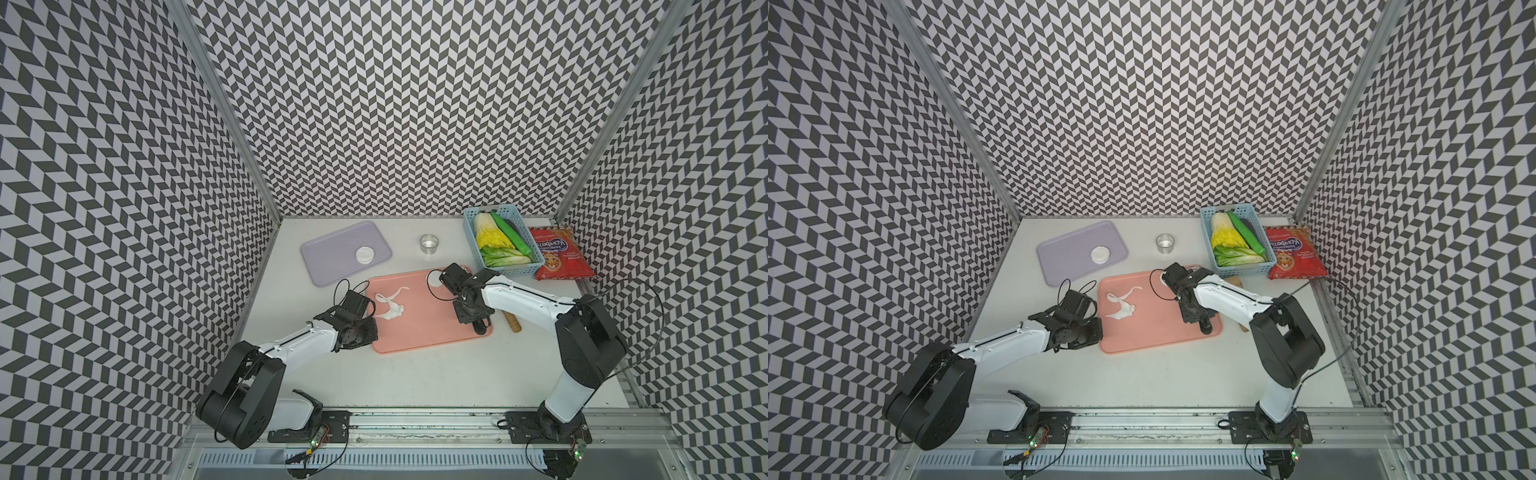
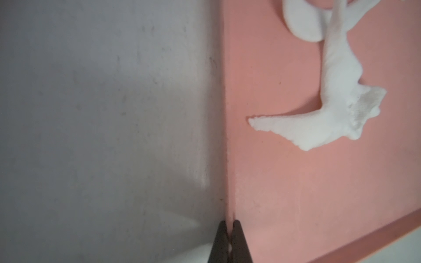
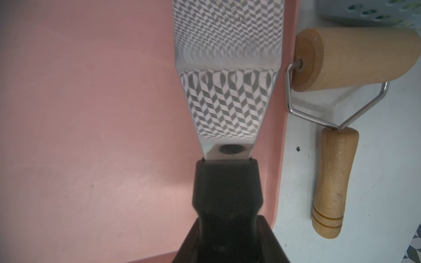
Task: Roll out the dumpling wrappers from the dough
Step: Scoop the dumpling wrapper from the work surface.
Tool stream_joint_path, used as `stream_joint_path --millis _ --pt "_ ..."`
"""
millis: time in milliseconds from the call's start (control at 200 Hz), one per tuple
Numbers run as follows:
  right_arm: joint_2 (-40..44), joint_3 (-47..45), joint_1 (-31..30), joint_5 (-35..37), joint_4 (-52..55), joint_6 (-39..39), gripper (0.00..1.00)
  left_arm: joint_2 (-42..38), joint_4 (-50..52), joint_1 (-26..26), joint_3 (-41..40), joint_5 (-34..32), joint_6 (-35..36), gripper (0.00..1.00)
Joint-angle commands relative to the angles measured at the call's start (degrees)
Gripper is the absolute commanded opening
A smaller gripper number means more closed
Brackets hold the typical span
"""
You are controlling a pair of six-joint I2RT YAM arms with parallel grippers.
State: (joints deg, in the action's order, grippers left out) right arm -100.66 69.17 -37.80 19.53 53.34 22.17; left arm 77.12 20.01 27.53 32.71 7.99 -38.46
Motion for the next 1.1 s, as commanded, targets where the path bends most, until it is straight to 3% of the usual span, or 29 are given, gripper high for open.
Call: stream_joint_path --millis 0,546,831,1026,1097 --pt "-1.2 1.7 -1.6 1.6 -2.2 -2.1 0.0 0.7 3.5 1.0 0.0 1.8 1.8 0.0" --pt "2.2 -4.5 -5.0 -8.7 -9.8 -3.9 0.0 0.6 4.2 1.1 0.7 1.2 2.0 0.0" --pt "3.1 -6.4 -4.9 -8.6 -13.0 -1.4 0.0 0.4 4.4 1.2 0.7 1.0 1.8 0.0" --pt "8.0 -12.0 -4.9 -7.6 -17.7 1.5 0.0 0.5 5.3 1.2 1.0 -0.3 1.4 0.0" --pt "10.3 -14.5 -4.9 -7.8 -20.3 2.1 0.0 0.8 5.6 1.0 1.2 -0.6 1.2 0.17"
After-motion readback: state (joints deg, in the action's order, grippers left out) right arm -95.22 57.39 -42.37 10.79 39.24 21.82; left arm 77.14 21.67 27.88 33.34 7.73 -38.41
